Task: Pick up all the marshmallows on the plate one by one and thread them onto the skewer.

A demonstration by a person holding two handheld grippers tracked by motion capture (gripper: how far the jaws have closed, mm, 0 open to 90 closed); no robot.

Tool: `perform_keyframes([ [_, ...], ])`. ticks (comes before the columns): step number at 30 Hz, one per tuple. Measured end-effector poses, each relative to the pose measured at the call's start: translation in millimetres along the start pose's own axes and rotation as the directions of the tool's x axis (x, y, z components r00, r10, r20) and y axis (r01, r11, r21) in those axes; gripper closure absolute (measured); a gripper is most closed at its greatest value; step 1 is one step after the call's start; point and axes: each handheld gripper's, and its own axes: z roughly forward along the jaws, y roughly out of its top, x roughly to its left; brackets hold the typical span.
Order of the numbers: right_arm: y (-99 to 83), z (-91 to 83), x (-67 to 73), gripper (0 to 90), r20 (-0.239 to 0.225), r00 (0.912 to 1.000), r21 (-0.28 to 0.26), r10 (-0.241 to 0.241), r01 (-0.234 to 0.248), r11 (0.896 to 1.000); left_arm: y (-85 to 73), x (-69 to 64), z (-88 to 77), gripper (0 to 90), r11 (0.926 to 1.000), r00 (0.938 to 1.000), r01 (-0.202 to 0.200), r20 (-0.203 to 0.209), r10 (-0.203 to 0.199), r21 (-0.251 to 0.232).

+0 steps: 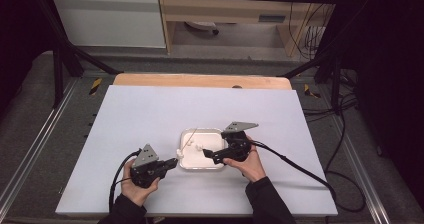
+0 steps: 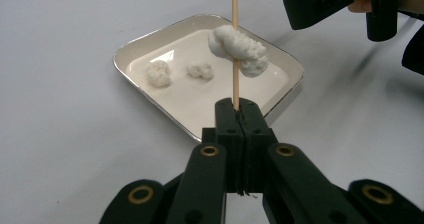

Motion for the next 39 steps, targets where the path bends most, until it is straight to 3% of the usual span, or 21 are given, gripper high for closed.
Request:
perform_keyframes([
  [5, 4.1, 8.6, -1.0, 1.3, 0.021, 0.9998, 0.019, -0.002, 0.002, 1.000, -1.1, 3.2, -2.4, 88.7, 1.0000, 1.0000, 0.008, -0.003, -0.008, -0.004],
  [8, 6.9, 18.5, 2.3, 2.5, 0.037, 0.9988, 0.048, -0.031, 0.029, 0.998, -1.6, 4.7, -3.2, 88.6, 0.9999, 0.9999, 0.012, -0.004, -0.012, -0.003],
  [14, 12.4, 40.4, 5.4, 8.2, 0.047, 0.9983, 0.079, -0.033, 0.030, 0.996, -2.2, 6.3, -4.4, 88.6, 0.9999, 0.9999, 0.017, -0.003, -0.017, 0.000],
  [24, 10.5, 60.9, 0.0, 24.5, 0.050, 0.9978, 0.115, -0.043, 0.037, 0.993, -2.2, 6.6, -4.2, 88.6, 0.9998, 0.9998, 0.017, -0.002, -0.017, 0.001],
  [39, 2.8, 67.1, 0.7, 52.0, 0.043, 0.9943, 0.167, -0.097, 0.089, 0.982, -2.6, 6.2, -3.4, 88.7, 0.9998, 0.9998, 0.018, 0.000, -0.018, 0.002],
])
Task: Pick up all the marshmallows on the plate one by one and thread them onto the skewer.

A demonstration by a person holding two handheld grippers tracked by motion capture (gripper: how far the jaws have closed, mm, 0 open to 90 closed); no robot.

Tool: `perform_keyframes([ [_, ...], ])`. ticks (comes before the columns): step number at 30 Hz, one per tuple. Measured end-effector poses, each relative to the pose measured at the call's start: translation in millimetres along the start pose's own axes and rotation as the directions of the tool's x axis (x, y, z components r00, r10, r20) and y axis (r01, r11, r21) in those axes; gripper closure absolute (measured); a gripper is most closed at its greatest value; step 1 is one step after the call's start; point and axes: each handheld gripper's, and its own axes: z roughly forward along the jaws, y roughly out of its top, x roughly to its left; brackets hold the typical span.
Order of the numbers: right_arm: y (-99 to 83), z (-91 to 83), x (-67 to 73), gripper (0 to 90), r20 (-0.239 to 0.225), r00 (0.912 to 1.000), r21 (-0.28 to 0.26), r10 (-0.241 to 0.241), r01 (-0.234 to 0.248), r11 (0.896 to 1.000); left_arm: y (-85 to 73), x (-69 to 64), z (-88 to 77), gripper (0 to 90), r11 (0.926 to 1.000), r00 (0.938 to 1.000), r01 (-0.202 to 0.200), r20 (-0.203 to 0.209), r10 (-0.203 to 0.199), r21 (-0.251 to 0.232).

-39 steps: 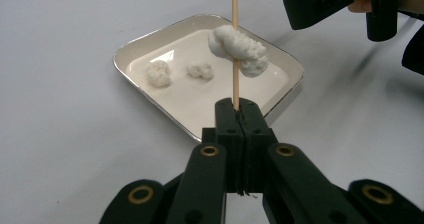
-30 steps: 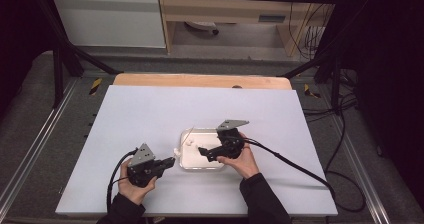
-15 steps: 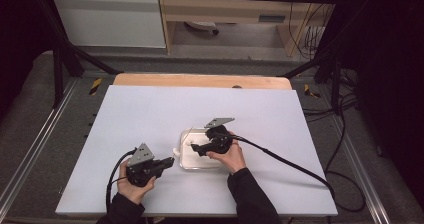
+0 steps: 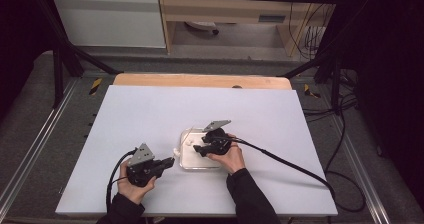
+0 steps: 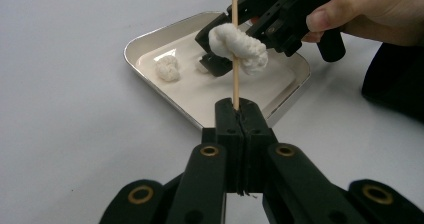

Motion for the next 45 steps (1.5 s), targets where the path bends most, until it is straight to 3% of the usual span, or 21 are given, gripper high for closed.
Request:
perform_keyframes([
  [13, -3.1, 2.9, 1.5, 67.5, 0.001, 0.9998, 0.000, -0.021, 0.021, 1.000, 0.1, -0.4, 0.3, 88.7, 1.0000, 1.0000, -0.001, 0.000, 0.001, 0.001],
  [25, -3.4, 0.2, 1.7, 73.6, 0.002, 1.0000, -0.009, 0.009, -0.009, 1.000, 0.4, -1.3, 0.2, 88.7, 1.0000, 1.0000, -0.007, 0.000, 0.007, 0.000],
  [36, 0.0, -26.0, -0.5, 74.6, -0.035, 0.9988, -0.070, 0.033, -0.036, 0.997, 0.9, -3.5, 0.6, 88.7, 0.9999, 0.9999, -0.011, 0.006, 0.011, -0.002],
  [45, 2.9, -55.6, -3.1, 75.1, -0.077, 0.9956, -0.150, 0.054, -0.065, 0.987, 1.5, -6.9, 1.3, 88.7, 0.9997, 0.9995, -0.024, 0.019, 0.024, -0.004],
])
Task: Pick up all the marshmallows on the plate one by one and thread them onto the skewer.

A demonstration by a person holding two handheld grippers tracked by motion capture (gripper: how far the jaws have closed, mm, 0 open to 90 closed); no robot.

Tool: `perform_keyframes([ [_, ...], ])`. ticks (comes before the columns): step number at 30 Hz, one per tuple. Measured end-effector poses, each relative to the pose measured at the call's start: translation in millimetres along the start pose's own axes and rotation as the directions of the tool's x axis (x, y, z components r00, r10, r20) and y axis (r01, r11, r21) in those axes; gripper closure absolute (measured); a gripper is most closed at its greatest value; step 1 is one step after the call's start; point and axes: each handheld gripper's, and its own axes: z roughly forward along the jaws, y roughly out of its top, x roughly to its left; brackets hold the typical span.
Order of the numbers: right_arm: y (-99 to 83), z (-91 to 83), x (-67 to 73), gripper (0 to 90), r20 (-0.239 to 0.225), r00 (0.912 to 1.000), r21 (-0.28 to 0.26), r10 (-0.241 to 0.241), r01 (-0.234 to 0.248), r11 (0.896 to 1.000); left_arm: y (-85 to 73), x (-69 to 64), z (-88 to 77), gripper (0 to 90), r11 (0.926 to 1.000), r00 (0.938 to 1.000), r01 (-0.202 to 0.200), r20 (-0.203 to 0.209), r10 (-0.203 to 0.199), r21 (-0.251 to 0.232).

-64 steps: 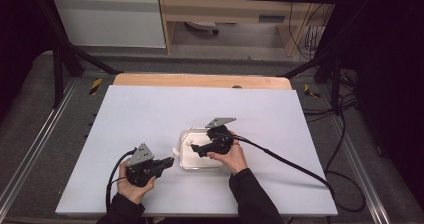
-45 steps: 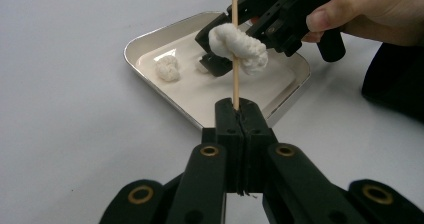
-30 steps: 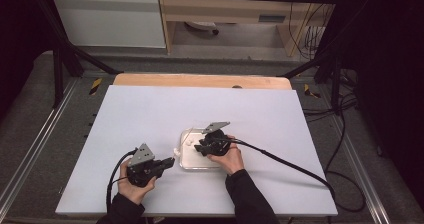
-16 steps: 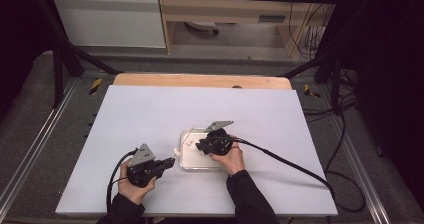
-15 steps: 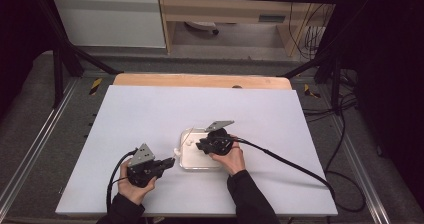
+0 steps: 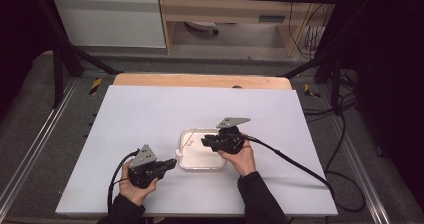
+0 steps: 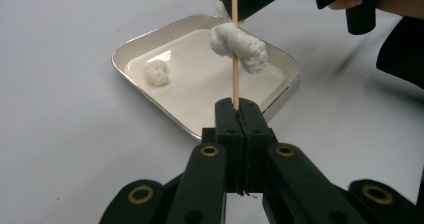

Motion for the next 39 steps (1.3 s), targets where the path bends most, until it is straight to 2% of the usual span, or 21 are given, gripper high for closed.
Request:
perform_keyframes([
  [15, 9.9, -39.3, -0.2, 76.9, -0.047, 0.9988, -0.087, 0.013, -0.017, 0.996, 0.9, -5.2, 1.6, 88.7, 0.9998, 0.9997, -0.018, 0.019, 0.018, -0.002],
  [25, 20.9, -61.0, -1.6, 77.7, -0.082, 0.9961, -0.169, 0.033, -0.047, 0.985, 1.3, -9.5, 3.3, 88.7, 0.9992, 0.9983, -0.040, 0.041, 0.041, -0.007],
  [32, 26.8, -71.0, -4.9, 78.0, -0.108, 0.9927, -0.209, 0.053, -0.075, 0.975, 1.3, -11.4, 4.7, 88.7, 0.9980, 0.9963, -0.063, 0.058, 0.063, -0.012],
  [39, 28.1, -71.7, -4.3, 77.8, -0.165, 0.9836, -0.214, 0.072, -0.107, 0.971, 1.8, -14.0, 6.0, 88.7, 0.9964, 0.9943, -0.084, 0.065, 0.085, -0.012],
])
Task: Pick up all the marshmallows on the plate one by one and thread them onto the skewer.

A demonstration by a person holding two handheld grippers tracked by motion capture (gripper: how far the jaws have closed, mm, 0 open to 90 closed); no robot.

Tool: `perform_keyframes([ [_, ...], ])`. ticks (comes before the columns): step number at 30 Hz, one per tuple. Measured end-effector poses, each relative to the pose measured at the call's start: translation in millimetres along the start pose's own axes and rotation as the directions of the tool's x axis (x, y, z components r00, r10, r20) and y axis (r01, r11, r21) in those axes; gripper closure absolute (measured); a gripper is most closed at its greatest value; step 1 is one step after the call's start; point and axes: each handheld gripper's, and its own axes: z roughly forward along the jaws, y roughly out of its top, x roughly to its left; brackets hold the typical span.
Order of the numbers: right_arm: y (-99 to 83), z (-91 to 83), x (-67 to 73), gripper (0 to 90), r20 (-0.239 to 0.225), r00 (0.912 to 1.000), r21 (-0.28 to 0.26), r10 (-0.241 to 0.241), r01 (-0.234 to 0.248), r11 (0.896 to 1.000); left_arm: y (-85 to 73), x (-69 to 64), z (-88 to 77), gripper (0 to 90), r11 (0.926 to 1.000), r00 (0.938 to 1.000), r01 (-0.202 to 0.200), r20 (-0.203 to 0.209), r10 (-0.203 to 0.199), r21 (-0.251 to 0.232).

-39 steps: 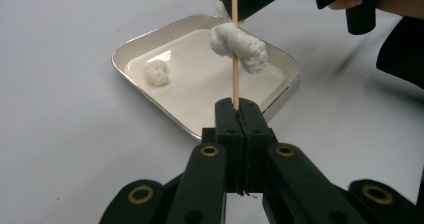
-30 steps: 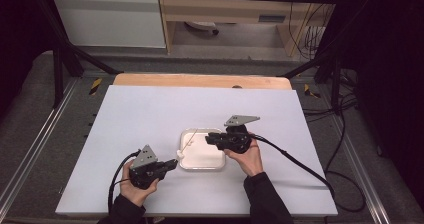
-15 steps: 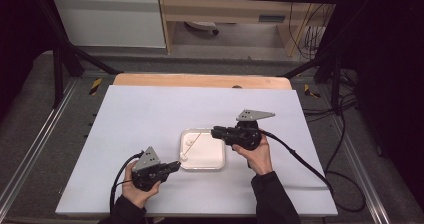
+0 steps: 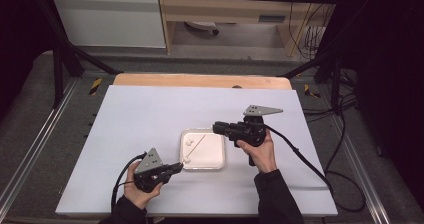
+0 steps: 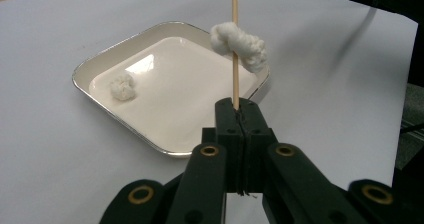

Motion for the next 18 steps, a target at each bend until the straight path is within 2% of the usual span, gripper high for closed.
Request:
perform_keyframes([
  [11, -1.9, 5.7, 1.2, 77.6, -0.062, 0.9974, 0.006, 0.037, -0.037, 0.999, 0.3, -1.4, 0.9, 88.7, 0.9999, 0.9999, -0.014, 0.000, 0.014, 0.002],
  [18, -4.9, 10.7, 0.9, 77.5, -0.081, 0.9953, 0.018, 0.052, -0.051, 0.999, 0.4, -1.4, 0.9, 88.7, 0.9999, 0.9999, -0.016, 0.000, 0.016, 0.003],
])
